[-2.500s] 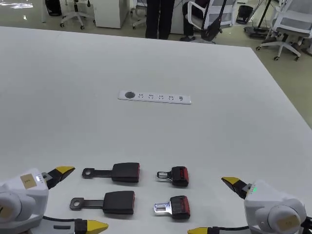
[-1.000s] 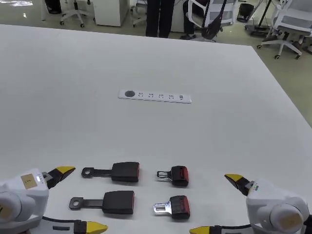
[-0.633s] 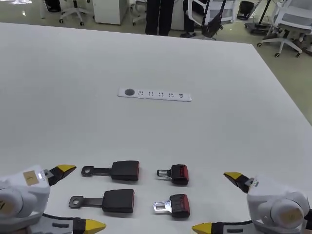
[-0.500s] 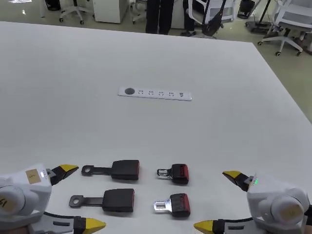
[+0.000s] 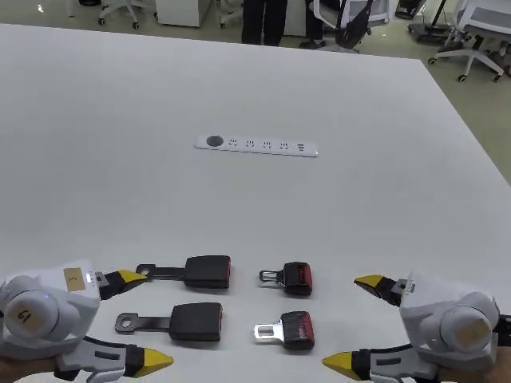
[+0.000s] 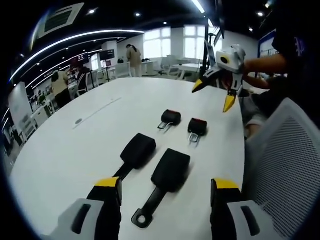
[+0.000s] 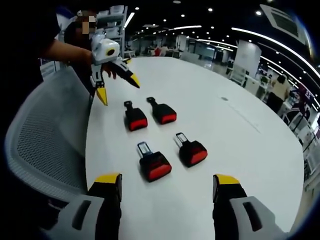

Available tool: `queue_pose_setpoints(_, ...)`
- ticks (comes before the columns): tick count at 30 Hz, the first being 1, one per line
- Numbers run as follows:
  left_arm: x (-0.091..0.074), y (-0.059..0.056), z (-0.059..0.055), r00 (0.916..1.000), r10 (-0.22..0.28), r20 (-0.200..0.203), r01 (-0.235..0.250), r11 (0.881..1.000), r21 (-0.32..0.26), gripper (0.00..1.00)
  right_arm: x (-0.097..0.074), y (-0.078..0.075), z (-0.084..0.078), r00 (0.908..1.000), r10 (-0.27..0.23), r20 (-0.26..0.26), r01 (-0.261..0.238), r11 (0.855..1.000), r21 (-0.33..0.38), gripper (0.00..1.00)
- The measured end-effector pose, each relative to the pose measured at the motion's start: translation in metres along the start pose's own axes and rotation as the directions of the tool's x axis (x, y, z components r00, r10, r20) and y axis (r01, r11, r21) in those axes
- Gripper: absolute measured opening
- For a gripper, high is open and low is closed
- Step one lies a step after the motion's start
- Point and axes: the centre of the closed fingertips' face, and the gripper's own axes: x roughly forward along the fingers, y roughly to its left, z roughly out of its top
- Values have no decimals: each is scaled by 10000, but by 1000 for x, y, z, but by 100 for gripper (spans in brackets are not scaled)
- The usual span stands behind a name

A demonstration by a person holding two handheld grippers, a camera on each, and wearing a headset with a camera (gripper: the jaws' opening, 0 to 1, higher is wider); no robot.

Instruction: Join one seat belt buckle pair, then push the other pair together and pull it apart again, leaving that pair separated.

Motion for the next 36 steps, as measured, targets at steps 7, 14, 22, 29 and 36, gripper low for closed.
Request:
queue_pose_setpoints(7,8,2,-3,9985,-384,-393,402,9981,459,66,11,2,-4,9987,445,-260,-455,9981,-421,67)
queue_pose_setpoints(14,19,3,-9,9938,-700,-868,779,9928,907,61,22,7,-8,9944,916,-519,-955,9923,-793,61)
queue_pose_setpoints(22,33,6,-16,9844,-1067,-1399,1254,9832,1327,54,34,13,-11,9871,1387,-794,-1486,9794,-1364,54)
queue_pose_setpoints(29,42,6,-22,9726,-1308,-1920,1619,9744,1562,47,42,20,-12,9775,1795,-1105,-1977,9625,-1859,49)
queue_pose_setpoints(36,51,7,-31,9555,-1383,-2605,1930,9610,1978,38,51,22,-12,9689,2069,-1361,-2339,9451,-2281,44)
